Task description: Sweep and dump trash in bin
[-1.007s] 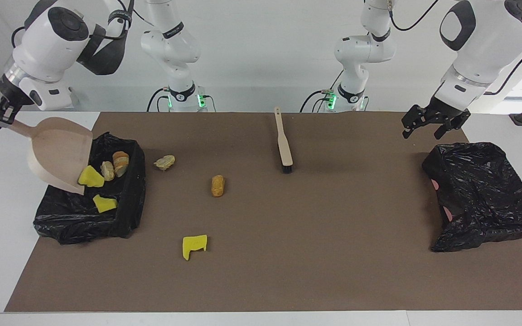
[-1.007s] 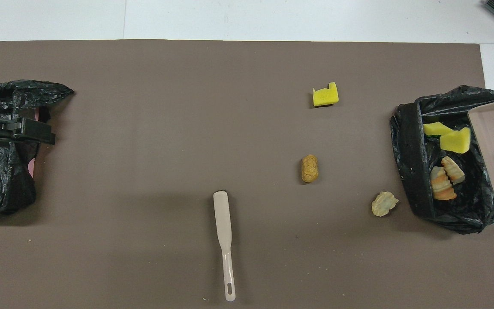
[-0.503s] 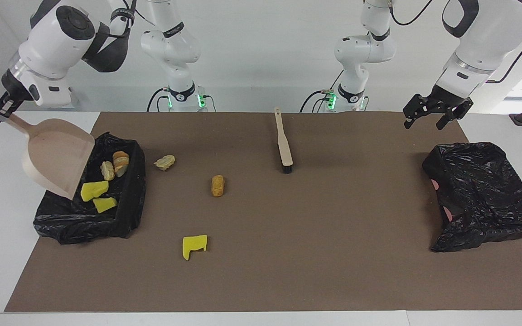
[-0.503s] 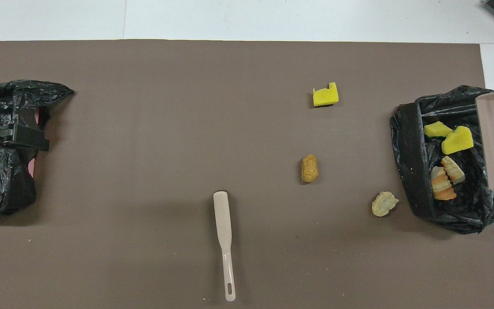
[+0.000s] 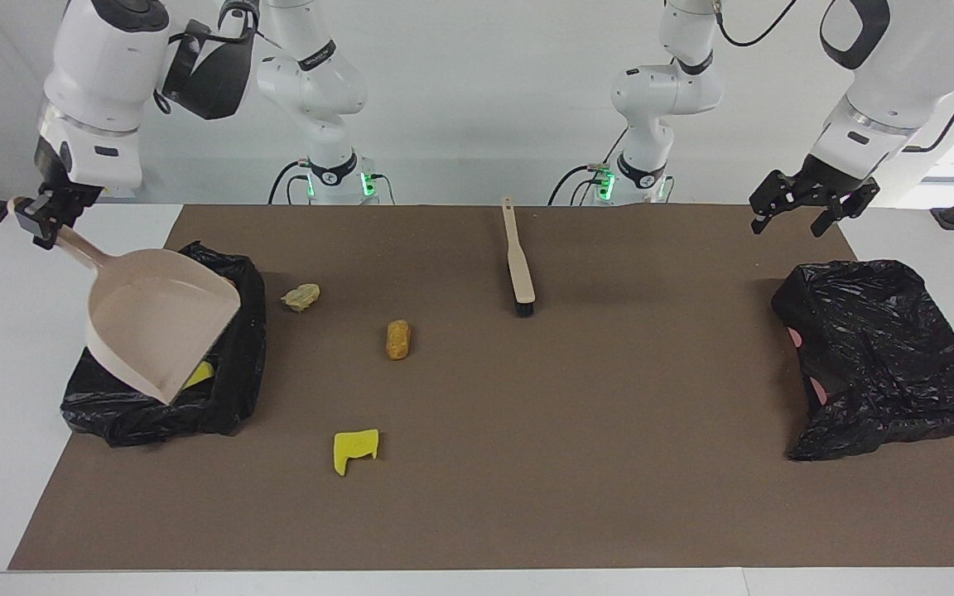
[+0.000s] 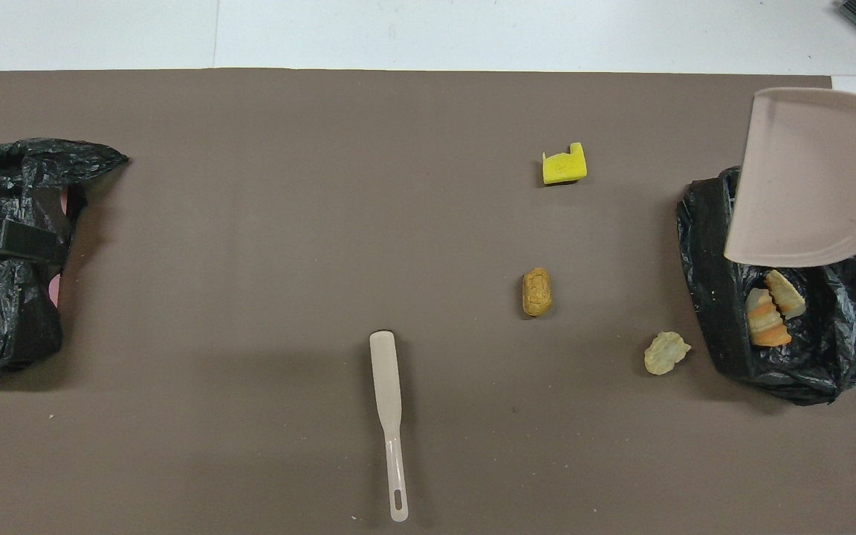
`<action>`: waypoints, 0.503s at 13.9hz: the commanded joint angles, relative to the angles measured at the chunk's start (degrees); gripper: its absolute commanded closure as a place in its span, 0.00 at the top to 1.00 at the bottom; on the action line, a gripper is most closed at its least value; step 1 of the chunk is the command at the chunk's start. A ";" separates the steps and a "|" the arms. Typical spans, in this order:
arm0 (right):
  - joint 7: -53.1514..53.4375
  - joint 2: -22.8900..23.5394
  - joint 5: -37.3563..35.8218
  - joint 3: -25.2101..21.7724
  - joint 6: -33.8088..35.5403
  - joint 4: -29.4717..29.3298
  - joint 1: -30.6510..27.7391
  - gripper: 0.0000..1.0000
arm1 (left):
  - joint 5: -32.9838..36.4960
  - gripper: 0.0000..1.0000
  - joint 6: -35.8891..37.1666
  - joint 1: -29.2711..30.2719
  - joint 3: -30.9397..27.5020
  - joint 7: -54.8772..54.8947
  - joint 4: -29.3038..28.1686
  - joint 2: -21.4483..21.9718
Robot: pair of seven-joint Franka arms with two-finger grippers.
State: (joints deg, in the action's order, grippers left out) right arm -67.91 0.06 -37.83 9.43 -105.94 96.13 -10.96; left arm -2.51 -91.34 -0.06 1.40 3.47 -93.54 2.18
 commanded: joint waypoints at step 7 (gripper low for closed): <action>57.20 21.79 20.24 0.50 10.06 -23.16 14.90 0.00 | 1.11 1.00 0.81 0.59 0.44 0.48 0.20 0.37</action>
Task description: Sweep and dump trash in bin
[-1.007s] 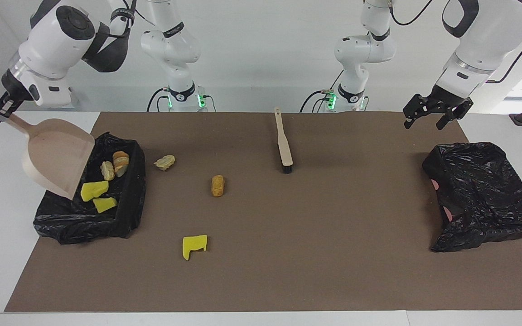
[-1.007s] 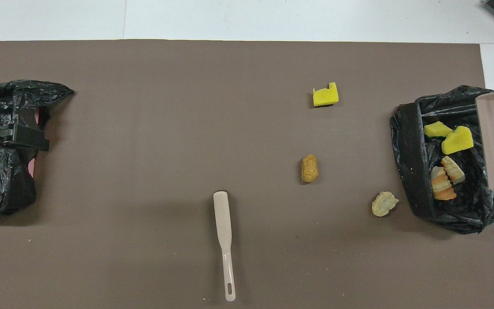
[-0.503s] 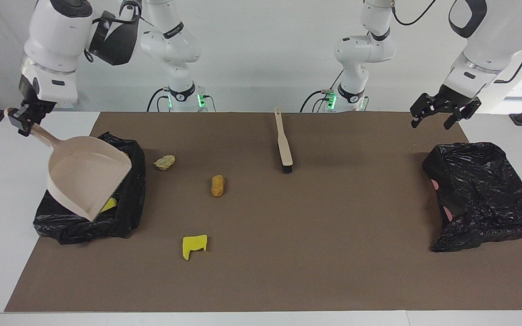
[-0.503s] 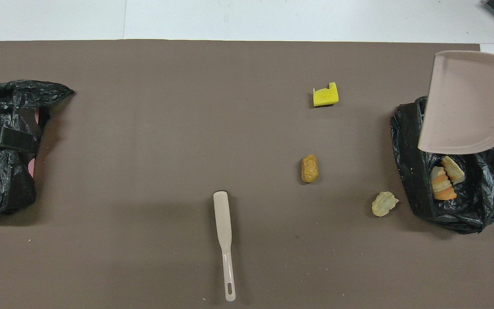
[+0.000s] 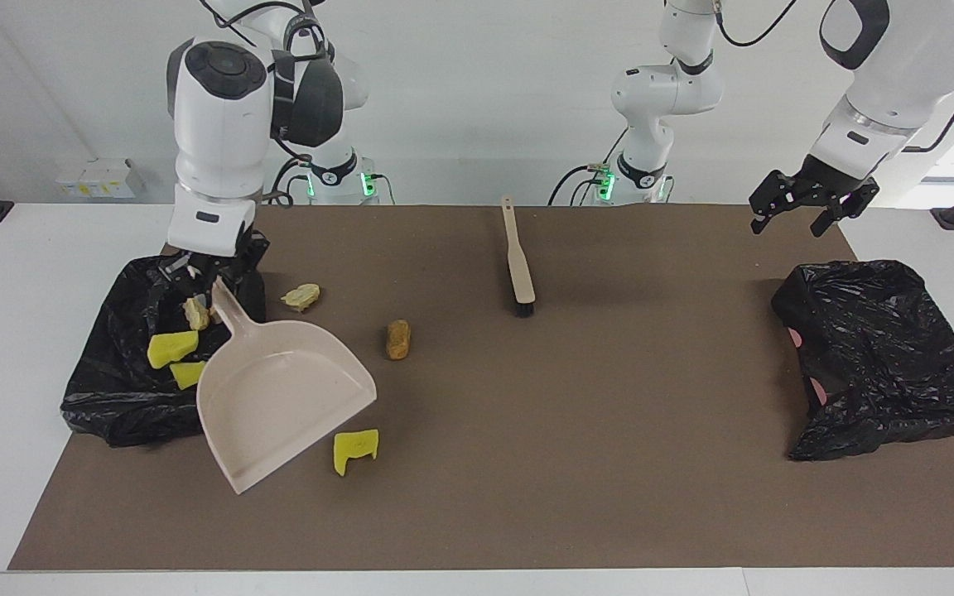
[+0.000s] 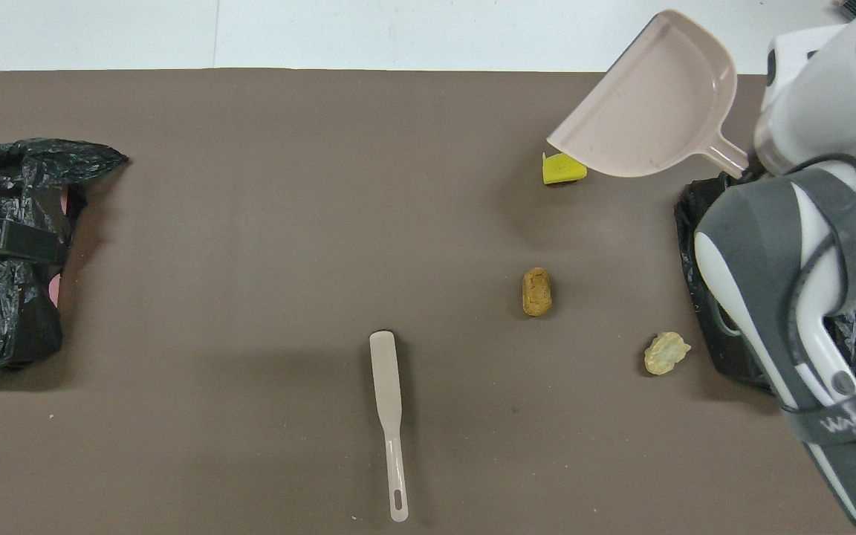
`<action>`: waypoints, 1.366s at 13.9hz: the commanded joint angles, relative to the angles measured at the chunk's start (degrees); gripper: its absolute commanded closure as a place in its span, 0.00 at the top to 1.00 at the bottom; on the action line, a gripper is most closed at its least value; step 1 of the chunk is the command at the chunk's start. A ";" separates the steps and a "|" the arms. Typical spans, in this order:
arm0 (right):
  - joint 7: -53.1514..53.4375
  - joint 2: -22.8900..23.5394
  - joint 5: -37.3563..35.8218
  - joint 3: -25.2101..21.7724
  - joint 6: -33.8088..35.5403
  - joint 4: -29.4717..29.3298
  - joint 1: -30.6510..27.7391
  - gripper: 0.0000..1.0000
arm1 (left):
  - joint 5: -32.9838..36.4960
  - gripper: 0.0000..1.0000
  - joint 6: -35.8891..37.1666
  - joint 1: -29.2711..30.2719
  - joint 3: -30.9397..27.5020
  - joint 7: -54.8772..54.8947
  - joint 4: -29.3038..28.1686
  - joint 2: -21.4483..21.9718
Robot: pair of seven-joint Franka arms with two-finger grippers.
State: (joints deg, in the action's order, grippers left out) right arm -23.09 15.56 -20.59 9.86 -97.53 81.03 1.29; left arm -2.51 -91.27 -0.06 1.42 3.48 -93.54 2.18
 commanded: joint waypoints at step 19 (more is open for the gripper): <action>65.63 33.21 14.44 2.71 -6.80 -26.72 28.33 0.00 | 3.21 1.00 1.45 0.15 0.60 3.20 -2.87 2.48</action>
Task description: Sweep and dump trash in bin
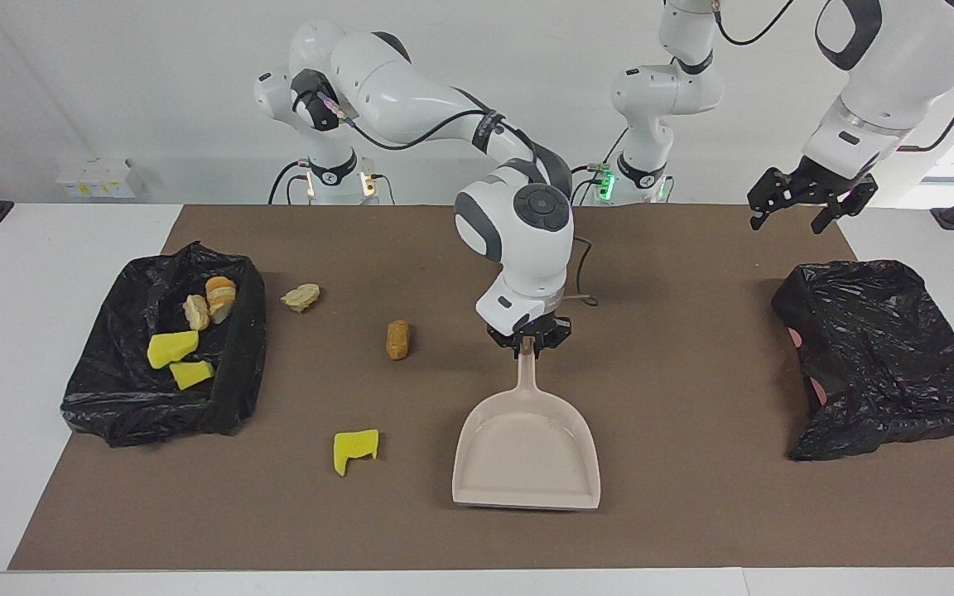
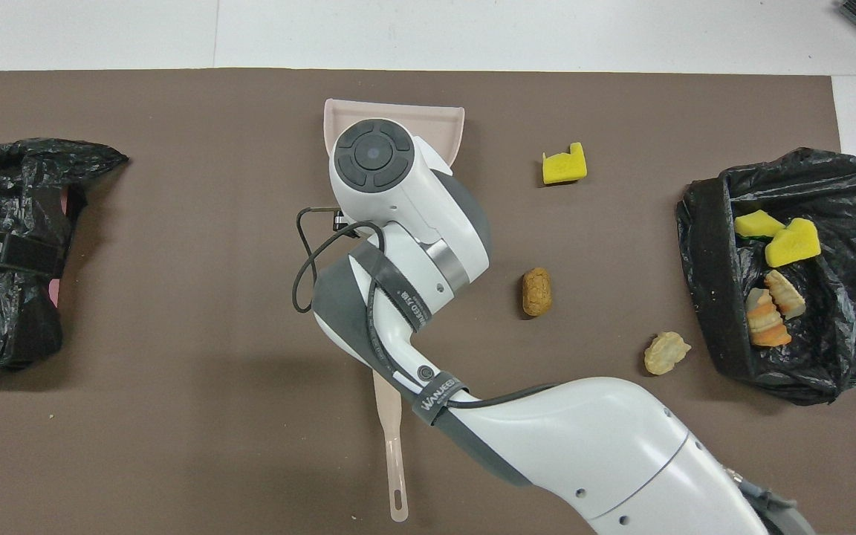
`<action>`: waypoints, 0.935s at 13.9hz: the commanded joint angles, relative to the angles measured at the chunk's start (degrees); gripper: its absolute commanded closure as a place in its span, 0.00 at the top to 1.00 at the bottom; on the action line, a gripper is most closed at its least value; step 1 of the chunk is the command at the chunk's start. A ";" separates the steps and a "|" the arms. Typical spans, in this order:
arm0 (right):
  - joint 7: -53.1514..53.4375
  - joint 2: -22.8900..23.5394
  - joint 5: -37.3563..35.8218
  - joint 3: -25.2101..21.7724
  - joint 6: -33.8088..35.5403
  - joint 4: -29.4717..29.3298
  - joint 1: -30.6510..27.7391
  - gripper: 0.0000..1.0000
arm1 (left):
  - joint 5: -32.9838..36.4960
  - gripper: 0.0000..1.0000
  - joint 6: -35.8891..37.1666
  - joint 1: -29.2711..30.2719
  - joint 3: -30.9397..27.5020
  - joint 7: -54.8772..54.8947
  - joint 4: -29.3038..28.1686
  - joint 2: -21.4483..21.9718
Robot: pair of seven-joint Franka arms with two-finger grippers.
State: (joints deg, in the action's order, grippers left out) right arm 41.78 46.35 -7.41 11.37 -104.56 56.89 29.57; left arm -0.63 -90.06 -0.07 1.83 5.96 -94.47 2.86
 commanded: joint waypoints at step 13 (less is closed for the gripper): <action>-7.24 -2.21 0.64 0.67 5.94 -1.53 0.40 0.77 | 0.45 1.00 -0.99 -0.11 0.28 0.02 -5.64 3.73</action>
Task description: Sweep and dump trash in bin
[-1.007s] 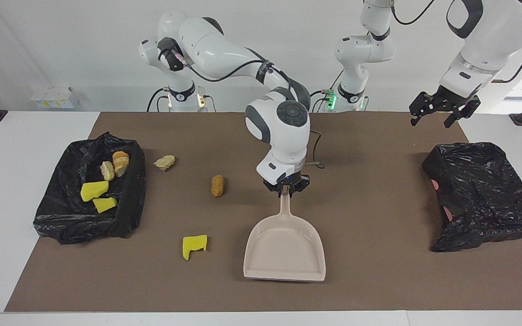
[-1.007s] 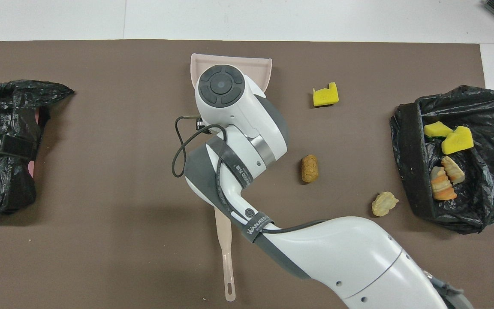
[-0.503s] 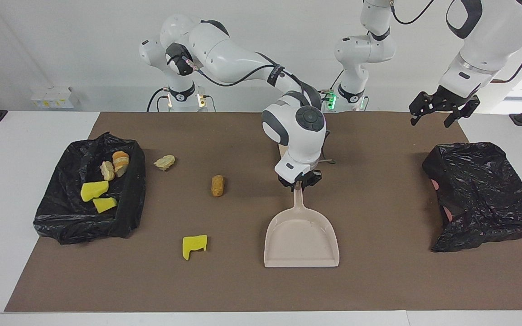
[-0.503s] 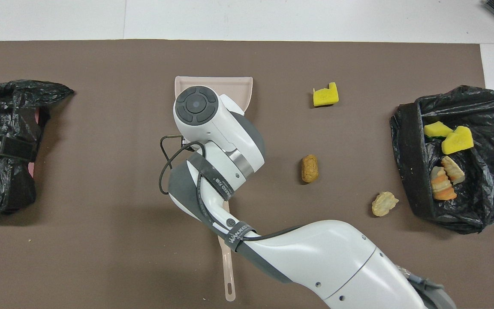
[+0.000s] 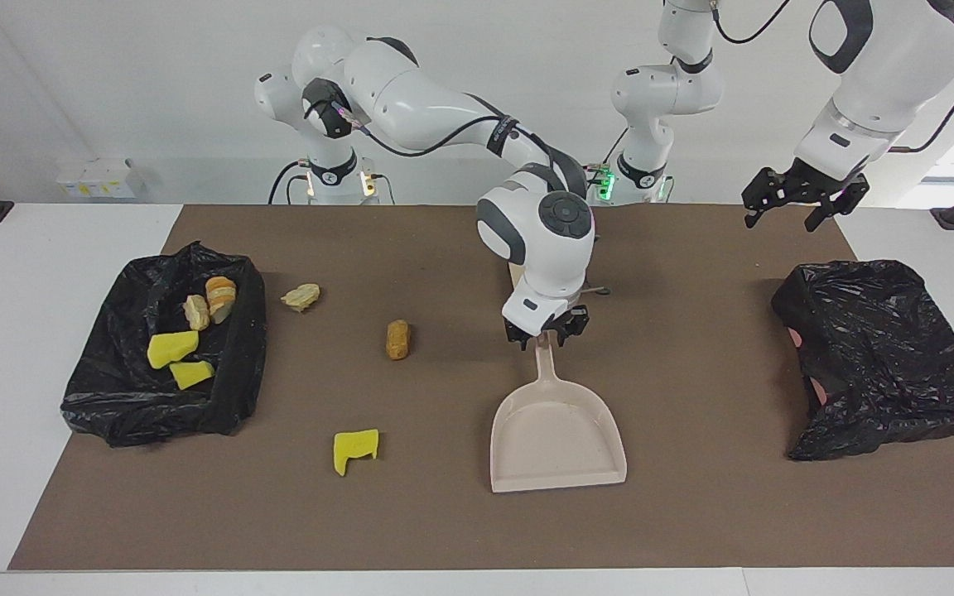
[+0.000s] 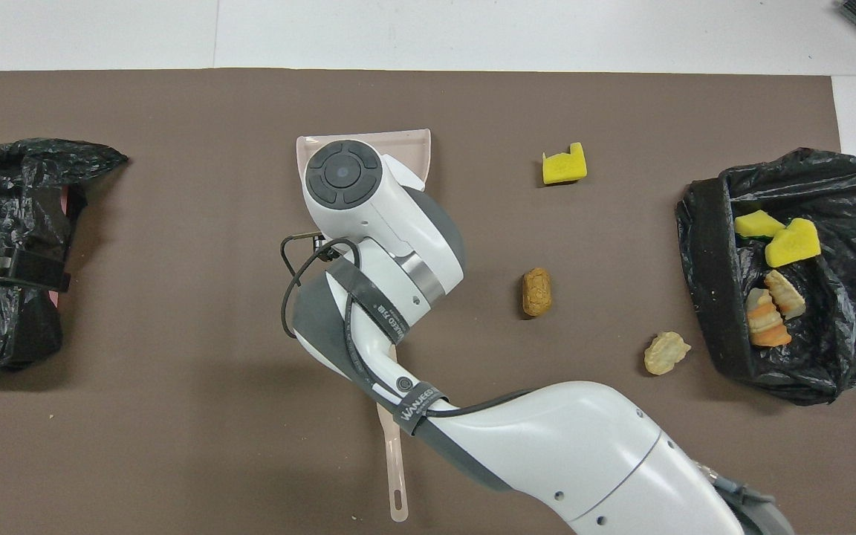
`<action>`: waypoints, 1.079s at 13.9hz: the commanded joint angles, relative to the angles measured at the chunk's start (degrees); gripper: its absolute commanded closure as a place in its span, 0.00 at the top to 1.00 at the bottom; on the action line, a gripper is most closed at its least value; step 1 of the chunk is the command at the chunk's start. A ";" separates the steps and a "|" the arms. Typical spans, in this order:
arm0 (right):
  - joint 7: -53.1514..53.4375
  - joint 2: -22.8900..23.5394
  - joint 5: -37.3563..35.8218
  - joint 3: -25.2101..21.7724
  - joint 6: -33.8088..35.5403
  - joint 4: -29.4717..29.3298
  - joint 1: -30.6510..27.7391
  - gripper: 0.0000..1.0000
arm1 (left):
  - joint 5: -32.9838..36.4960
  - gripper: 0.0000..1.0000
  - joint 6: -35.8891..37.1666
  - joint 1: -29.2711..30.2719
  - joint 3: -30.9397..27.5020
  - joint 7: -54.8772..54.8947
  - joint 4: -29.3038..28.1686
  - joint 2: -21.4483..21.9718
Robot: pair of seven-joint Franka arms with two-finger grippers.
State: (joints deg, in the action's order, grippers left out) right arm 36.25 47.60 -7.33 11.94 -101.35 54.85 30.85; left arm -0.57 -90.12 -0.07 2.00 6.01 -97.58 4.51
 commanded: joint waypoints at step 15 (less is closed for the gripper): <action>3.83 -45.49 14.01 0.45 -13.96 61.50 4.73 1.00 | -0.92 1.00 -21.56 -14.16 0.46 -21.17 -7.98 -5.55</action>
State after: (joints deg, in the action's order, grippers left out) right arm 39.29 6.08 4.43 12.48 -111.40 107.83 34.52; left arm -1.14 -107.14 -12.03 3.28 -9.85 -104.97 0.78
